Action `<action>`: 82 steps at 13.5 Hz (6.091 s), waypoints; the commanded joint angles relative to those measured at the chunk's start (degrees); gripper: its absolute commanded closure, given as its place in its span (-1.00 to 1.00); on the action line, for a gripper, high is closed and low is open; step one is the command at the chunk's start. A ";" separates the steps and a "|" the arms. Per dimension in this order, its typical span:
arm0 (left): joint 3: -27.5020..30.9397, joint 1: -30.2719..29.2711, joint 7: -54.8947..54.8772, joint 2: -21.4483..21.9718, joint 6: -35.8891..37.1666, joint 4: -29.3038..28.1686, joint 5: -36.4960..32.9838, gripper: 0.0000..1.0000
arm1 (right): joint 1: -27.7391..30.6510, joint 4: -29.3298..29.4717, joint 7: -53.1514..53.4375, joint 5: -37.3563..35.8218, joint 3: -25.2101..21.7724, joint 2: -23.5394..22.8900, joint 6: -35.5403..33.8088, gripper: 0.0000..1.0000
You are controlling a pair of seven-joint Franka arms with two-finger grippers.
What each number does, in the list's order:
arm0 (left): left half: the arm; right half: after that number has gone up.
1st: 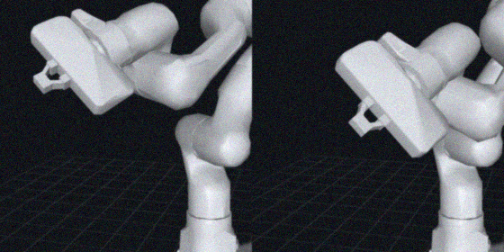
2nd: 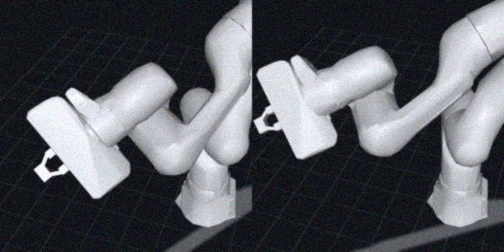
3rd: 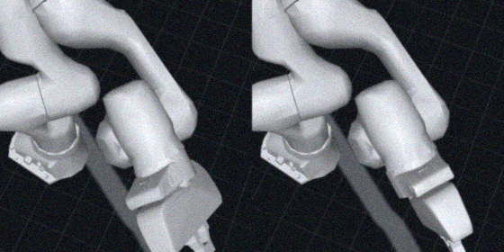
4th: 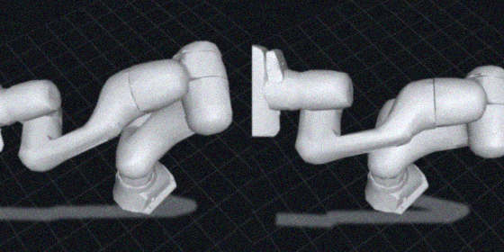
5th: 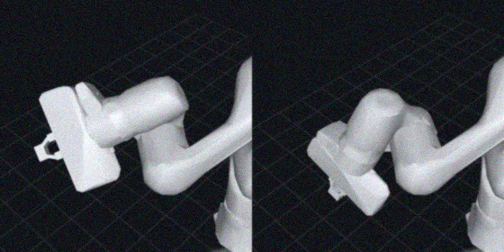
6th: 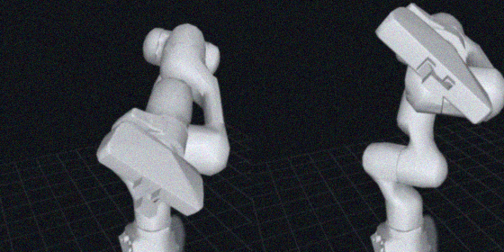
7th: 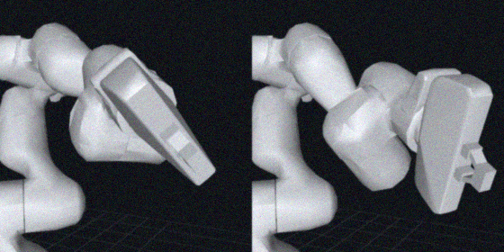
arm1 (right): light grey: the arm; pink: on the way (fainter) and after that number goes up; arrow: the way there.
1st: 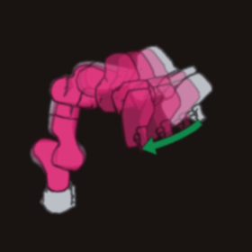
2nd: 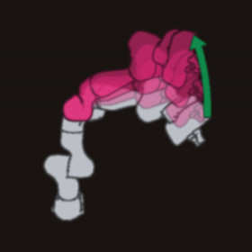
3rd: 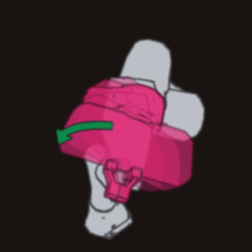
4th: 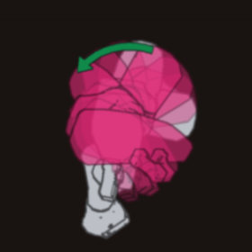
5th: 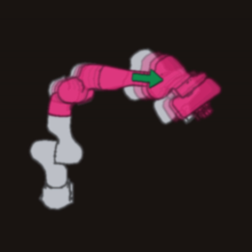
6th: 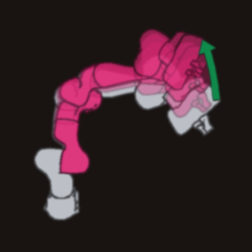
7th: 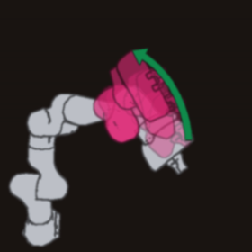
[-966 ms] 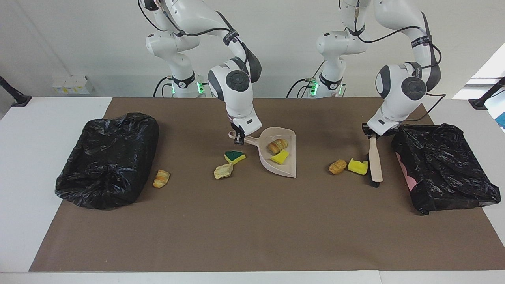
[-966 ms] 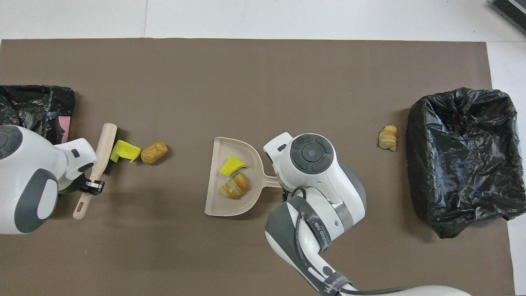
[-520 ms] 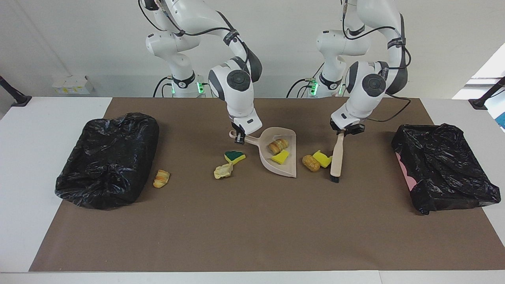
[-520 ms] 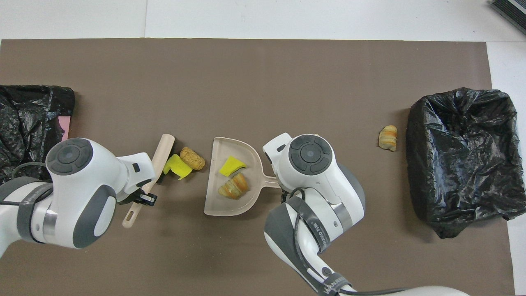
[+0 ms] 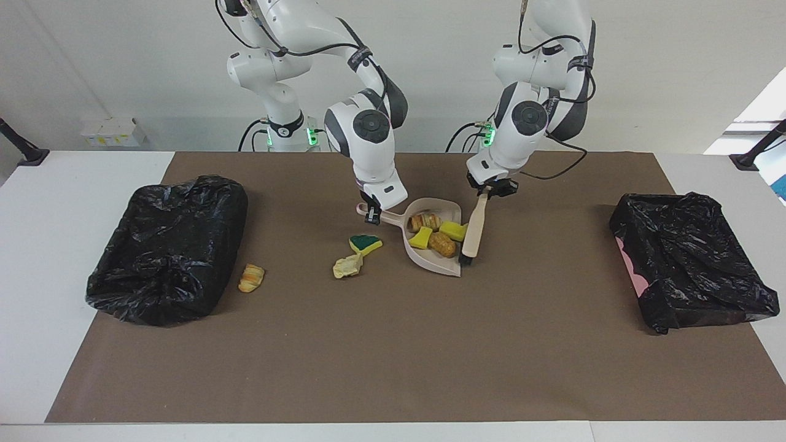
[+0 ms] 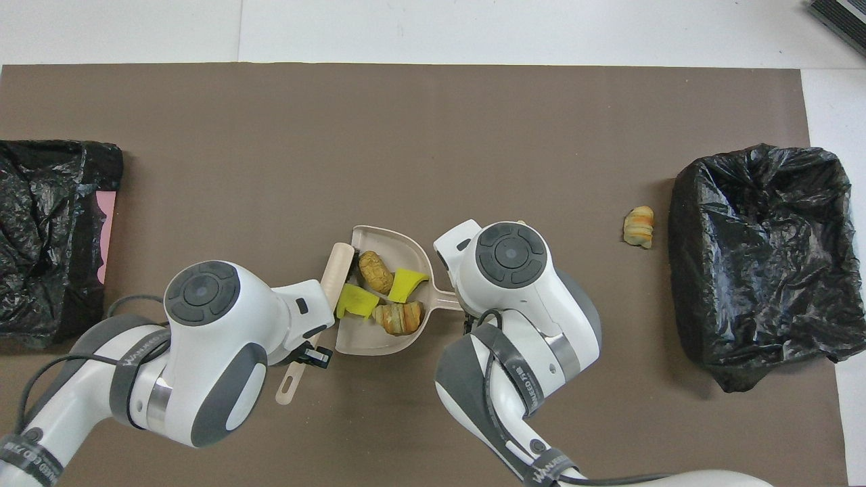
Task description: Sweep and dump trash in bin
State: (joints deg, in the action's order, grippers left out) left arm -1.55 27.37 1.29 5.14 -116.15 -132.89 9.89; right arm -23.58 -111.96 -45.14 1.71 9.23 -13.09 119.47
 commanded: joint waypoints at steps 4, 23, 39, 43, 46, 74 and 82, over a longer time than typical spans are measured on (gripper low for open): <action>1.19 2.61 10.05 1.27 1.01 3.68 2.67 1.00 | 0.99 -1.51 -1.35 -0.57 0.44 1.13 0.06 1.00; -2.39 5.15 34.13 12.77 -0.12 -9.12 1.62 1.00 | 14.60 -0.99 -29.20 11.82 0.53 7.11 -5.46 1.00; -14.45 15.43 50.31 14.64 -12.08 -18.37 4.34 1.00 | 51.43 19.84 -62.43 0.07 0.17 1.93 -20.41 1.00; -14.45 15.52 49.43 13.41 -12.17 -18.63 5.31 1.00 | 56.00 21.07 -62.88 -8.10 0.09 2.27 -19.27 1.00; -14.45 15.43 48.47 13.23 -12.00 -18.90 5.92 1.00 | 56.36 22.30 -63.05 -12.77 -1.22 2.98 -19.10 1.00; -10.24 -20.26 6.19 -0.56 13.49 28.19 -9.45 -1.00 | 48.72 15.63 -49.96 -34.85 3.51 15.28 -21.56 1.00; 1.63 -20.16 -11.10 -2.76 27.00 45.50 -9.63 -1.00 | 48.80 21.08 -49.61 -26.78 4.83 14.23 -27.97 1.00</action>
State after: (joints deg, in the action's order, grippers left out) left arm -1.62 7.02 -5.60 5.03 -94.53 -94.10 1.24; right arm 24.56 -92.70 -95.13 -27.99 12.84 2.20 92.73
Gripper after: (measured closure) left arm 0.000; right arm 0.670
